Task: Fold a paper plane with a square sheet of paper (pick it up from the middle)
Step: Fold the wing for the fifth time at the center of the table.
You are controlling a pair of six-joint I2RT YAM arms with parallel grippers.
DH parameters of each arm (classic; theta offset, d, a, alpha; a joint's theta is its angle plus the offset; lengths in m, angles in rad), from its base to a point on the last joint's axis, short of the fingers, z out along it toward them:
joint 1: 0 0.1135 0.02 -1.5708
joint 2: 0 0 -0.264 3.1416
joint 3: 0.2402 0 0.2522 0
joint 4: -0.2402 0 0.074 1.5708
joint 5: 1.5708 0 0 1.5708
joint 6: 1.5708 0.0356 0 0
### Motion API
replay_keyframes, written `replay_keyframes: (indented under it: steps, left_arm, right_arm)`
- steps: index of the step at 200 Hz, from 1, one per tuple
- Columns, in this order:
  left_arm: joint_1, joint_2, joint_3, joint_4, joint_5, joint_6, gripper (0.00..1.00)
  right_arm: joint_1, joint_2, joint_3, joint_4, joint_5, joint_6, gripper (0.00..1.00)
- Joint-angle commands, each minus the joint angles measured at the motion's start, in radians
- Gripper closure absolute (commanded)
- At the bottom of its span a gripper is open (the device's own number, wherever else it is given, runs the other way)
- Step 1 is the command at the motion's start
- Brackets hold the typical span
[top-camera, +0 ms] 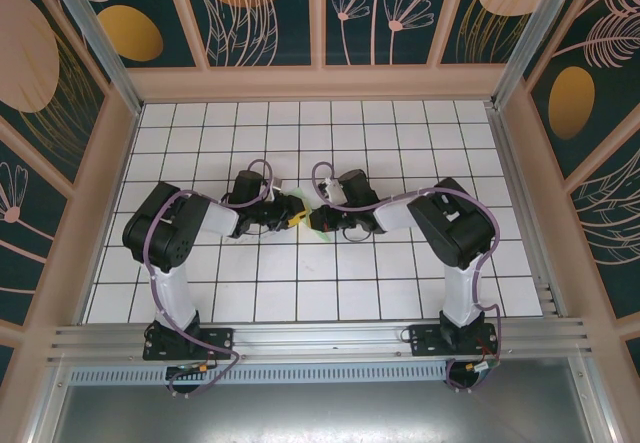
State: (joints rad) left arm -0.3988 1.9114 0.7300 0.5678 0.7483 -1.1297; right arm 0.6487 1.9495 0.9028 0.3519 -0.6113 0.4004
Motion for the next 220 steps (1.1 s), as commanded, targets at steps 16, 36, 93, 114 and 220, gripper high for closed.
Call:
replay_keyframes:
  steps: [16, 36, 93, 114, 220]
  left_arm:
    - [-0.003, 0.026, 0.011, -0.046, -0.033, 0.030, 0.71]
    - [-0.003, 0.027, 0.010, -0.052, -0.035, 0.034, 0.71]
    - [-0.003, 0.029, 0.006, -0.063, -0.036, 0.044, 0.71]
    - [-0.003, 0.031, 0.006, -0.063, -0.035, 0.044, 0.71]
    - [-0.003, 0.035, 0.014, -0.100, -0.069, 0.047, 0.72]
  right_arm:
    - [-0.008, -0.023, 0.035, -0.082, -0.034, 0.010, 0.92]
    - [-0.015, -0.057, 0.039, -0.109, -0.044, 0.014, 0.87]
    - [-0.031, -0.107, 0.036, -0.197, -0.050, -0.001, 0.79]
    - [-0.031, -0.107, 0.027, -0.212, -0.048, -0.005, 0.79]
    - [-0.043, -0.030, 0.008, -0.206, -0.039, -0.017, 0.90]
